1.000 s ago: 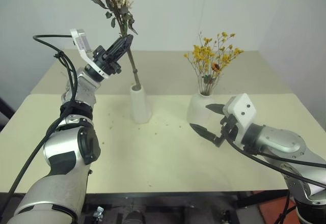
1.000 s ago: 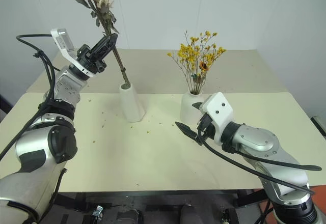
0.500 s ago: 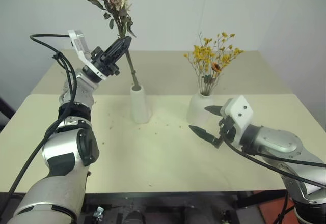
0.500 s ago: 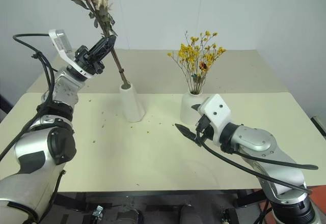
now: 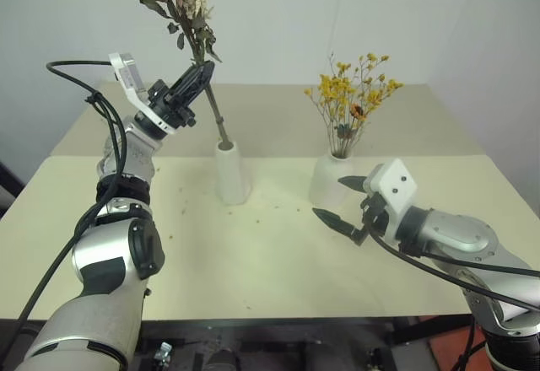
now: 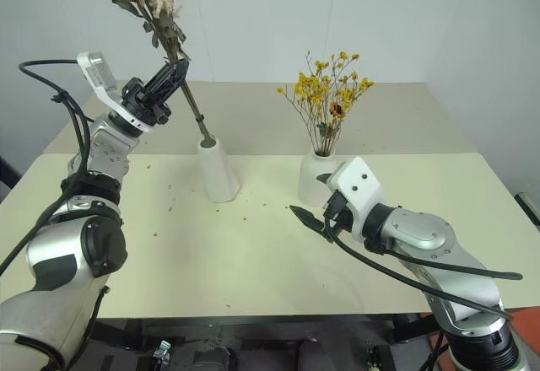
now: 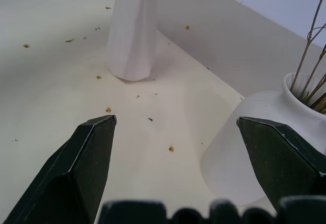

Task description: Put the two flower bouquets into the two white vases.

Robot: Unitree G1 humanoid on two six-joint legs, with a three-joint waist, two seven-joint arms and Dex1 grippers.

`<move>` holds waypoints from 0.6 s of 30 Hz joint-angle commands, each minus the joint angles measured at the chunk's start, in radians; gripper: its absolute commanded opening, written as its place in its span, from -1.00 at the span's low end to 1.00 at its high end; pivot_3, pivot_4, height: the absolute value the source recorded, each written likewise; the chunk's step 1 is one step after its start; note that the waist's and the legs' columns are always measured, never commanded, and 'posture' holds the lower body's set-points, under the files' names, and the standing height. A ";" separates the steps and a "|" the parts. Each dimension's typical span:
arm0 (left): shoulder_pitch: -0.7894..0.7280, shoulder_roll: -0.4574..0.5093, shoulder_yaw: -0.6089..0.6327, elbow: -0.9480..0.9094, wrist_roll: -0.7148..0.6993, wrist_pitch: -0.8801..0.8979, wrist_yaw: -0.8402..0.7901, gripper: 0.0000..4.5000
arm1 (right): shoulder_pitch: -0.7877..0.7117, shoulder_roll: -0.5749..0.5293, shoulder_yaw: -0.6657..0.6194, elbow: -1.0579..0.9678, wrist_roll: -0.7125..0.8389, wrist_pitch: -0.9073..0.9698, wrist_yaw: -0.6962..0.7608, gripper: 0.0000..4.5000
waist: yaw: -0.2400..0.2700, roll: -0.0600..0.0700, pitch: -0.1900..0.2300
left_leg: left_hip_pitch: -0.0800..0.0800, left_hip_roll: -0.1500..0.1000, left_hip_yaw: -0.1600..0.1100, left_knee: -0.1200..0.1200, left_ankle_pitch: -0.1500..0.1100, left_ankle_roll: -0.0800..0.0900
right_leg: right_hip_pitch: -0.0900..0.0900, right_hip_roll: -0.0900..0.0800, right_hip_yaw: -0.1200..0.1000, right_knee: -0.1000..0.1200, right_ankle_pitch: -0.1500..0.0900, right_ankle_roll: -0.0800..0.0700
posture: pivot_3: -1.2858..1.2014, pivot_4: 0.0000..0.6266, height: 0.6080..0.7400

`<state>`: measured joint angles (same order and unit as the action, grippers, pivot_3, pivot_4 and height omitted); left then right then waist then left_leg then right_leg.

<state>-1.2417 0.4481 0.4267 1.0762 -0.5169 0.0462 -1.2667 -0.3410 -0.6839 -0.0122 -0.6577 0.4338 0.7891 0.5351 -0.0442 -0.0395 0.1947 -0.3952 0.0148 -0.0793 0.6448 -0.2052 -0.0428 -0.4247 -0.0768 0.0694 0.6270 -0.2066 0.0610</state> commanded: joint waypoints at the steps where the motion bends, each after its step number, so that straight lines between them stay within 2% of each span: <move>1: -0.017 0.001 0.021 -0.035 -0.029 -0.002 0.002 -0.94 | -0.010 0.004 -0.013 -0.020 -0.003 -0.028 0.001 1.00 | 0.000 0.000 0.000 | 0.000 0.000 0.000 0.000 0.000 0.000 | 0.000 0.000 0.000 0.000 0.000 0.000 | 0.03 -0.52 1.00; 18: -0.036 0.005 0.029 -0.062 -0.047 -0.016 0.002 -0.94 | -0.001 0.009 -0.005 -0.017 -0.011 -0.032 0.006 1.00 | 0.000 0.000 0.000 | 0.000 0.000 0.000 0.000 0.000 0.000 | 0.000 0.000 0.000 0.000 0.000 0.000 | 0.03 -0.52 1.00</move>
<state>-1.2419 0.4381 0.4452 1.0616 -0.5458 0.0387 -1.2591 -0.3397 -0.6785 -0.0089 -0.6576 0.4282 0.7886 0.5403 -0.0440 -0.0395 0.1947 -0.3953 0.0147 -0.0793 0.6448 -0.2052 -0.0428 -0.4247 -0.0769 0.0694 0.6269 -0.2066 0.0609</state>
